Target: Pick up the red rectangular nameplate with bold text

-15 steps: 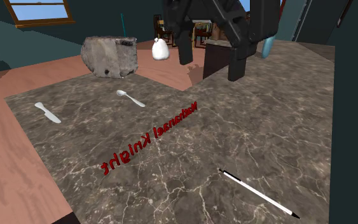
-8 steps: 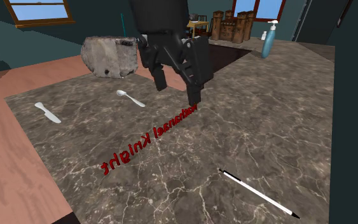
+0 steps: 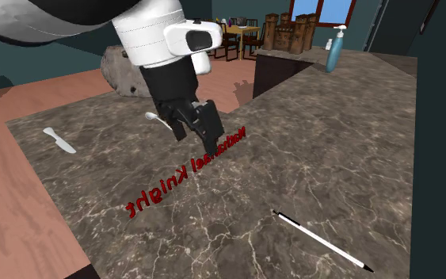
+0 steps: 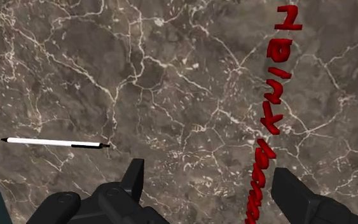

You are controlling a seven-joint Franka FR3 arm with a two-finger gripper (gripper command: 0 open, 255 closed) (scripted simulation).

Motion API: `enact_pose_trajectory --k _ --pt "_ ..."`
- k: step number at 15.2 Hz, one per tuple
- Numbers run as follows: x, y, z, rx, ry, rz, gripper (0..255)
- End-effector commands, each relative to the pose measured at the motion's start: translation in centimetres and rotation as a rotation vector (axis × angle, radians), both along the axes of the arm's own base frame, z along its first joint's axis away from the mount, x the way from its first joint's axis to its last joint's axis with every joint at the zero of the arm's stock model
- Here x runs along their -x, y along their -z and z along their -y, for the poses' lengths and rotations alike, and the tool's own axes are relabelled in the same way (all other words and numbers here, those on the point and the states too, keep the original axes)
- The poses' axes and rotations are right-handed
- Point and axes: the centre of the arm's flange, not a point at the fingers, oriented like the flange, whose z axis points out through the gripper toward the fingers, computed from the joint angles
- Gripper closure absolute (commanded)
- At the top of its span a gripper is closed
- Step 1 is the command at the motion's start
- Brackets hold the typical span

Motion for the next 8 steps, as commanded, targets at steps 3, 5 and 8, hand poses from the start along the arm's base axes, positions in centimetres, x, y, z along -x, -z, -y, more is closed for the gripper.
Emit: enact_pose_trajectory --k 3,5,8 --pt "1.1 4.2 -3.4 0.013 -0.048 0.02 0" --pt "1.7 6.3 -5.0 0.019 -0.071 0.029 0" --pt "2.6 9.4 -7.2 0.029 -0.105 0.042 0"
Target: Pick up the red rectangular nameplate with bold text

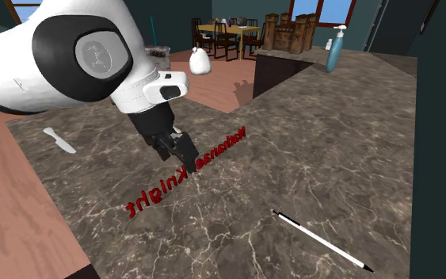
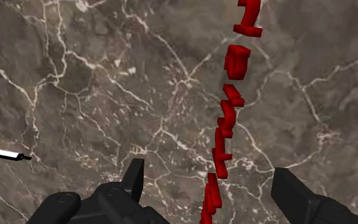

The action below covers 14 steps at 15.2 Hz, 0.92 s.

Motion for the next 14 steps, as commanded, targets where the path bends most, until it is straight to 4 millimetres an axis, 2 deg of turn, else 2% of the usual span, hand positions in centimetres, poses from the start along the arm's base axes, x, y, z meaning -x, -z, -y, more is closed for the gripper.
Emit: enact_pose_trajectory --k 1,7,9,10,14 --pt "0.1 1.5 -0.9 -0.001 -0.013 0.005 0" --pt "0.1 4.6 -0.9 -0.001 -0.013 0.005 0" --pt "0.1 4.9 -0.9 -0.001 -0.013 0.005 0" --pt "0.0 4.9 -0.9 -0.001 -0.013 0.005 255" --pt "0.0 4.9 -0.9 -0.001 -0.013 0.005 255"
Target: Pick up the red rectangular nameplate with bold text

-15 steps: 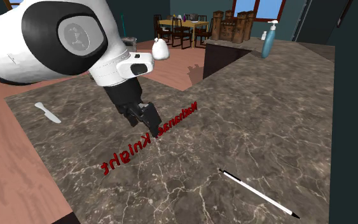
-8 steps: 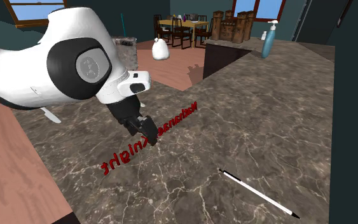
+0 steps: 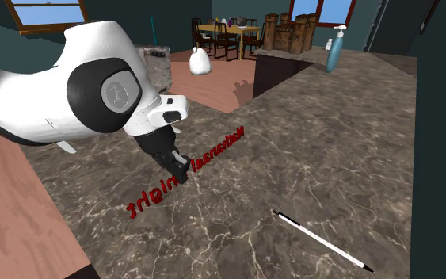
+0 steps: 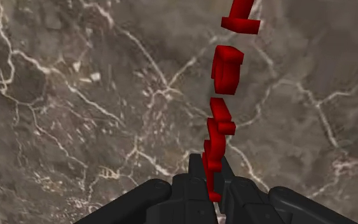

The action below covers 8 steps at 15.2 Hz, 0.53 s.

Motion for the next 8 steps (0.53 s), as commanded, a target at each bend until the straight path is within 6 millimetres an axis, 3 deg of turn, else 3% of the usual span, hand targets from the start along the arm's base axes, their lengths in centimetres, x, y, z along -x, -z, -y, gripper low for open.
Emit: enact_pose_trajectory --k 1,5,8 --pt "0.0 0.0 0.0 0.0 0.0 0.0 255" --pt "0.0 0.0 0.0 0.0 0.0 0.0 255" --pt "0.0 -1.5 0.0 0.0 0.0 0.0 255"
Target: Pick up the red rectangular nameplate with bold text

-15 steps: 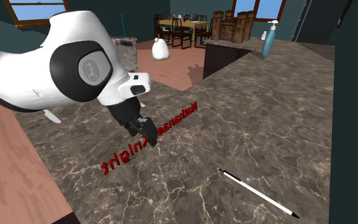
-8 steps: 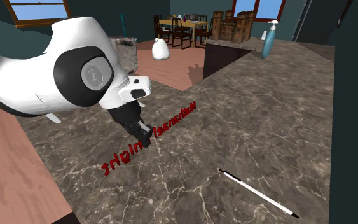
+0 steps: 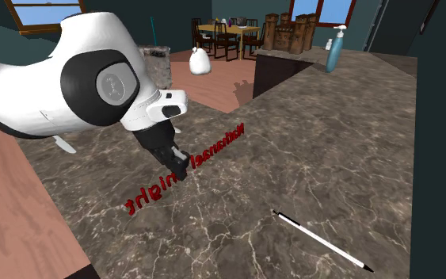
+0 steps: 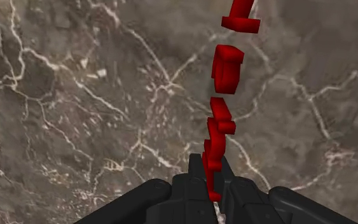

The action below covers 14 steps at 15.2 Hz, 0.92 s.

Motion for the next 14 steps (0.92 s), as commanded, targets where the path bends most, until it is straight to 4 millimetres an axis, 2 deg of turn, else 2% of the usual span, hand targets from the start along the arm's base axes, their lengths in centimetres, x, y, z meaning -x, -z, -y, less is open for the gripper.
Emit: enact_pose_trajectory --k 1,12,14 --pt "0.0 -1.0 0.1 0.0 0.0 -0.001 255" --pt "0.0 -6.8 0.1 0.0 0.0 -0.001 255" --pt "0.0 -6.9 0.1 0.0 0.0 -0.001 255"
